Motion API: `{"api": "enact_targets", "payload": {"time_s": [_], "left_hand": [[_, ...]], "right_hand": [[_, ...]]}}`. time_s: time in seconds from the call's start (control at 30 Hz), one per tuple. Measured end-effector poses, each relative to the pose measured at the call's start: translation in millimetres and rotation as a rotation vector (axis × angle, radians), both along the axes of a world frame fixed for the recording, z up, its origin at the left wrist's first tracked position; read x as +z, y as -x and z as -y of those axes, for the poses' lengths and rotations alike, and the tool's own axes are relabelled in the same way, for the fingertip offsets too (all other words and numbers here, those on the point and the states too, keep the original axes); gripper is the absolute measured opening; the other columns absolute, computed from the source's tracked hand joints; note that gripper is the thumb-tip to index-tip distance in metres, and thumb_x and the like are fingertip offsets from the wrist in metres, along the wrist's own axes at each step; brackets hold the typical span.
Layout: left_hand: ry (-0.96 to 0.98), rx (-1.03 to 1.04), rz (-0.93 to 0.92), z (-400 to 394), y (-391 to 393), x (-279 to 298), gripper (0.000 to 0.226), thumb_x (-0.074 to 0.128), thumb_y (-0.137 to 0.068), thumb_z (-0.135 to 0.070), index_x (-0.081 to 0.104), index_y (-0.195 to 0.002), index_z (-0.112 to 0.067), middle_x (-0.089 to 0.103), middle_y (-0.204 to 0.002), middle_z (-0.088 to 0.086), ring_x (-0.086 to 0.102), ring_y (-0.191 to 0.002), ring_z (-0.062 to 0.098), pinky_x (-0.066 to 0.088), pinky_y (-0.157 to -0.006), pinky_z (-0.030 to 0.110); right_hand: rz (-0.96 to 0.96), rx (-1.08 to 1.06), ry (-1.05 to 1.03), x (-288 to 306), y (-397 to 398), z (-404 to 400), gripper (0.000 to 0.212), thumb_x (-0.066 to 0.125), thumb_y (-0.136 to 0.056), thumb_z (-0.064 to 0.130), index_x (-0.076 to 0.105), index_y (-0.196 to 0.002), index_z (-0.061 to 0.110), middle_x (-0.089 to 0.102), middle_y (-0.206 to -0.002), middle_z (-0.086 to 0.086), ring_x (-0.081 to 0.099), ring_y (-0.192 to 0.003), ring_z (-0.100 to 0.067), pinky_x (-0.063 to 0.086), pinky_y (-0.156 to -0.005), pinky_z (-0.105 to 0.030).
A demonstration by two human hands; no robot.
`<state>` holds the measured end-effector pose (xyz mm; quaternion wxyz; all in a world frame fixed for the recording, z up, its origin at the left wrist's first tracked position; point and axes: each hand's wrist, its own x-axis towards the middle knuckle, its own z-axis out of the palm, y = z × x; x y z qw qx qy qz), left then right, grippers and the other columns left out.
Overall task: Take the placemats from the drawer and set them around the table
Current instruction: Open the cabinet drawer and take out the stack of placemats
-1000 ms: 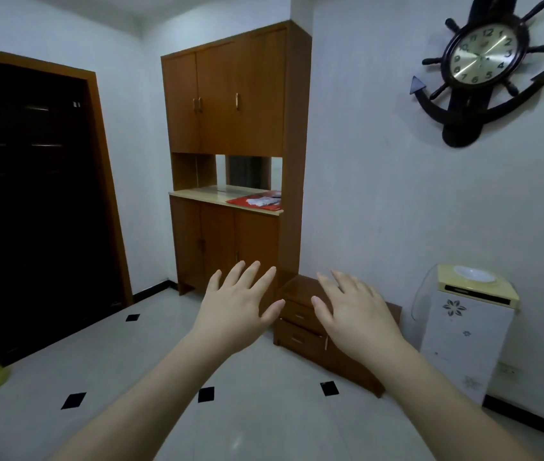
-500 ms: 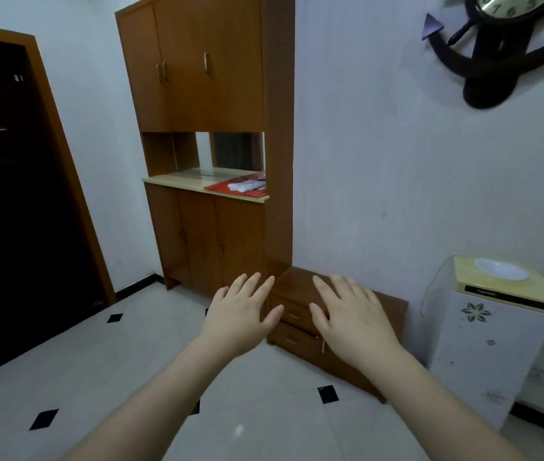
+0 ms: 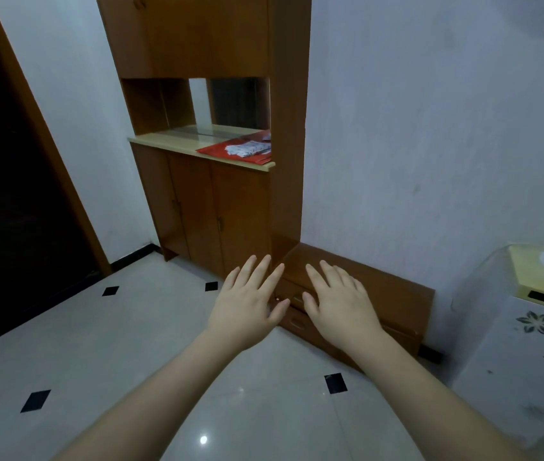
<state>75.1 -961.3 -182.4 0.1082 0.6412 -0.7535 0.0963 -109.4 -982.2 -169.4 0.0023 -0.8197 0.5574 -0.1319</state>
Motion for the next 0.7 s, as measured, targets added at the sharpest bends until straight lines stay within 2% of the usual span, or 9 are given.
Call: {"api": "enact_targets", "payload": {"time_s": [0.23, 0.37, 0.53, 0.7], "left_hand": [[-0.064, -0.021, -0.069, 99.9, -80.9, -52.5, 0.068, 0.02, -0.098, -0.064, 0.007, -0.157, -0.034, 0.004, -0.166, -0.004, -0.003, -0.153, 0.018, -0.008, -0.115, 0.034], [-0.1, -0.073, -0.047, 156.8, -108.7, -70.7, 0.078, 0.001, -0.087, -0.068, 0.006, -0.157, -0.033, 0.004, -0.166, -0.004, -0.003, -0.153, 0.019, -0.008, -0.116, 0.035], [-0.144, -0.145, -0.059, 223.5, -115.0, -97.4, 0.078, -0.001, -0.087, -0.066, 0.007, -0.157, -0.032, 0.004, -0.166, -0.004, -0.003, -0.152, 0.018, -0.007, -0.117, 0.035], [-0.198, -0.208, -0.057, 300.9, -106.9, -132.3, 0.081, 0.001, -0.086, -0.065, 0.012, -0.157, -0.028, 0.009, -0.166, -0.003, 0.001, -0.153, 0.018, -0.005, -0.118, 0.035]], "right_hand": [[0.003, -0.055, -0.015, -44.0, -68.1, 106.0, 0.058, 0.03, -0.103, 0.044, 0.011, -0.156, 0.028, 0.006, -0.164, -0.002, 0.012, -0.149, -0.022, 0.015, -0.119, -0.038], [-0.011, -0.1, -0.048, -70.7, -87.7, 150.8, 0.059, 0.032, -0.103, 0.044, 0.015, -0.156, 0.026, 0.012, -0.163, -0.002, 0.016, -0.149, -0.022, 0.017, -0.118, -0.039], [-0.02, -0.148, -0.116, -101.1, -95.5, 200.9, 0.06, 0.032, -0.103, 0.045, 0.013, -0.156, 0.027, 0.011, -0.164, 0.0, 0.013, -0.15, -0.021, 0.014, -0.119, -0.038], [0.004, -0.161, -0.148, -135.3, -92.0, 264.8, 0.059, 0.038, -0.102, 0.042, 0.019, -0.155, 0.025, 0.018, -0.162, -0.001, 0.017, -0.149, -0.021, 0.018, -0.119, -0.04]]}}
